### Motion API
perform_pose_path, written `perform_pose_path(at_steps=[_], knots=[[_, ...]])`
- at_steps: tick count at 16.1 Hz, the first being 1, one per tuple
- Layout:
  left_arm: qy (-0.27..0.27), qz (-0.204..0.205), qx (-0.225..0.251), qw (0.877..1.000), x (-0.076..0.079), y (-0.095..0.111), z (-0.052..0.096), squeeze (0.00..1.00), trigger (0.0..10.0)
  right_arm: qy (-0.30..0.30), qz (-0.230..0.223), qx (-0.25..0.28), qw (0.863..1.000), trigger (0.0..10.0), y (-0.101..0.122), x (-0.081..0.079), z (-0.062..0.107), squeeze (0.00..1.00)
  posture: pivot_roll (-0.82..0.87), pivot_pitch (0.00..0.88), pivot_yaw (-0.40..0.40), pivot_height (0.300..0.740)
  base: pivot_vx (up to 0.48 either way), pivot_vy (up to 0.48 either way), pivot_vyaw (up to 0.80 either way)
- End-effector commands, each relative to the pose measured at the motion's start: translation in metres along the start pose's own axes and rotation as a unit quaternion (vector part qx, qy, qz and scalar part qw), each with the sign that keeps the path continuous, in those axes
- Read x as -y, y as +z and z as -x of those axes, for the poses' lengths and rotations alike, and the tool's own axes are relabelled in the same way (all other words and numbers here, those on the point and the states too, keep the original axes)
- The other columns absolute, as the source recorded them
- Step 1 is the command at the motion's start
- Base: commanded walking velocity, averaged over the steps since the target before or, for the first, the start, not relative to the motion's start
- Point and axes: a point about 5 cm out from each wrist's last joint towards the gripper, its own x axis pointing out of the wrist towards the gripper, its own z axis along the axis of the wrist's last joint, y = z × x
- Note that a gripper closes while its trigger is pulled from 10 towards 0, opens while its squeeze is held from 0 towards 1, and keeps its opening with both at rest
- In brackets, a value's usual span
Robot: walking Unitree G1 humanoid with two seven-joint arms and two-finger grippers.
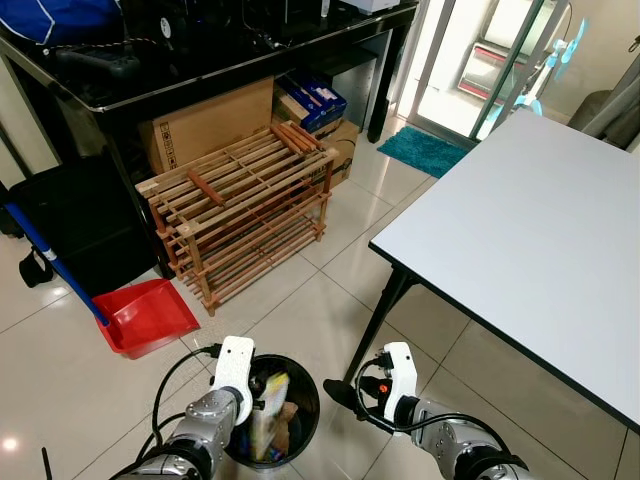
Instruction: Picking trash to rubbish bin
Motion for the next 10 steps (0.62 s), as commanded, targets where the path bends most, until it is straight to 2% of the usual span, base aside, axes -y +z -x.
perform_pose_path(at_steps=[1, 4, 5, 6, 9, 10], knots=[[0.008, -0.006, 0.009, 1.0, -0.001, 0.004, 0.0, 0.0, 10.0, -0.003, -0.002, 0.006, 1.0, 10.0, 0.004, 0.003, 0.002, 0.0, -0.01, 0.053, -0.083, 0.74, 0.0, 0.0, 0.0], [0.03, 0.0, 0.026, 0.999, -0.008, 0.008, 0.001, 0.0, 10.0, -0.05, 0.017, 0.019, 0.998, 10.0, 0.006, 0.009, 0.004, 0.0, -0.01, 0.051, -0.083, 0.74, 0.0, 0.0, 0.0], [0.038, 0.002, 0.034, 0.999, -0.011, 0.01, 0.001, 0.0, 10.0, -0.097, 0.036, 0.022, 0.994, 10.0, 0.008, 0.016, 0.007, 0.0, -0.01, 0.051, -0.082, 0.74, 0.0, 0.0, 0.0], [0.059, -0.002, 0.047, 0.997, -0.02, 0.012, 0.003, 0.0, 10.0, -0.185, 0.058, 0.043, 0.98, 10.0, 0.014, 0.03, 0.015, 0.0, 0.0, 0.049, -0.081, 0.74, 0.0, 0.0, 0.0], [0.076, -0.009, 0.06, 0.995, -0.03, 0.012, 0.006, 0.0, 10.0, -0.271, 0.086, 0.057, 0.957, 10.0, 0.02, 0.044, 0.028, 0.0, 0.0, 0.048, -0.078, 0.74, 0.0, 0.0, 0.0], [0.089, -0.015, 0.065, 0.994, -0.036, 0.01, 0.008, 0.0, 10.0, -0.315, 0.111, 0.055, 0.941, 10.0, 0.02, 0.052, 0.035, 0.0, 0.0, 0.046, -0.077, 0.74, 0.0, 0.0, 0.0]])
